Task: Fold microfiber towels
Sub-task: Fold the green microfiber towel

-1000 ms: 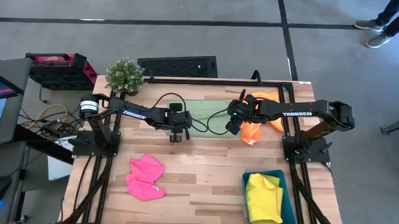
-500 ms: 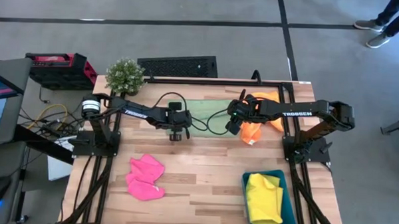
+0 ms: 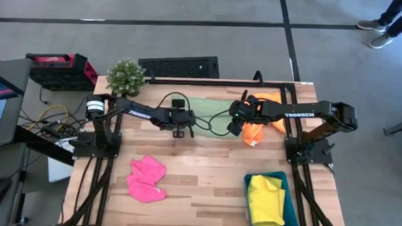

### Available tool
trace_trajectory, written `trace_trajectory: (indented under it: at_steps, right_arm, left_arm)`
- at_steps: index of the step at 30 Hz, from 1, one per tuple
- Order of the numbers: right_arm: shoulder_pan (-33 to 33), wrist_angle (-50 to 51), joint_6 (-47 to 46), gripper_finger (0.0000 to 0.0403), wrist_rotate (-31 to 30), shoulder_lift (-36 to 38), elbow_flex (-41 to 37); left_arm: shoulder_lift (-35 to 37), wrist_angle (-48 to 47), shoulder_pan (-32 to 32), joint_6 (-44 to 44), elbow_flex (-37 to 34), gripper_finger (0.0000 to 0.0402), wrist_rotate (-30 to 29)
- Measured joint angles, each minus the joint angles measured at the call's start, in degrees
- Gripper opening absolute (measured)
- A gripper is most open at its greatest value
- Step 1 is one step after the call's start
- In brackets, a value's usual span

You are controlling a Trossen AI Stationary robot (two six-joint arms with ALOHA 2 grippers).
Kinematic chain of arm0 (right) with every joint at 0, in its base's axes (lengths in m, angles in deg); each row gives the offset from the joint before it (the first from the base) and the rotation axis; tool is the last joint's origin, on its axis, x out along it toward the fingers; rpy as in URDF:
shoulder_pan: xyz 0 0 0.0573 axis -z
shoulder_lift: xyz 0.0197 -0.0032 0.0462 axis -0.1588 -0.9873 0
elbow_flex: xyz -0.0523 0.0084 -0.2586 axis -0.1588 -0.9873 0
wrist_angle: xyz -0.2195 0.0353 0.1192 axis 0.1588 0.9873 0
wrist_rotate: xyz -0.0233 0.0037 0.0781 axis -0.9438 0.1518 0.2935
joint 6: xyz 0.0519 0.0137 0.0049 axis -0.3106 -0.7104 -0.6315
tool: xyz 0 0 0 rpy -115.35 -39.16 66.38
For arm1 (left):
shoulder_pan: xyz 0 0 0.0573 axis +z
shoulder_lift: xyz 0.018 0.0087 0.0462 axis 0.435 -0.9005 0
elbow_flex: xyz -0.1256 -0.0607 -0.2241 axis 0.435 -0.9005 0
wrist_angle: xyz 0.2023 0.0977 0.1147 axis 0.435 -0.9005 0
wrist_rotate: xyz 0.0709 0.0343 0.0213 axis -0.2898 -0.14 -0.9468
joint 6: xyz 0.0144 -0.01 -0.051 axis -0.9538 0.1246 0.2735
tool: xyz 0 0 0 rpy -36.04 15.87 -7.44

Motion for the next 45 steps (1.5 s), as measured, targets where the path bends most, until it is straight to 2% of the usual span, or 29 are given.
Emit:
trace_trajectory:
  at_steps: [20, 29, 39, 42, 45]
  right_arm:
    - [0.0, 0.03, -0.04, 0.0169, 0.02, 0.0, 0.0]
    - [0.01, 0.04, -0.06, 0.0169, 0.02, 0.0, 0.0]
    - [0.01, 0.04, -0.06, 0.0169, 0.02, 0.0, 0.0]
    - [0.02, 0.04, -0.06, 0.0169, 0.02, 0.0, 0.0]
    - [-0.07, 0.26, -0.04, 0.0169, 0.05, 0.0, 0.0]
  left_arm:
    - [0.02, 0.14, 7.4, -1.46, 1.34, 0.0106, -0.34]
    - [0.09, 4.22, 10.97, -3.34, 1.34, 0.0106, -0.62]
    - [2.32, 9.9, 11.95, -8.16, 1.36, 0.0106, -11.31]
    - [6.3, 7.28, 10.48, -7.49, 1.38, 0.0106, -9.77]
    - [11.72, 1.27, 8.42, -4.13, 1.43, 0.0106, -4.11]
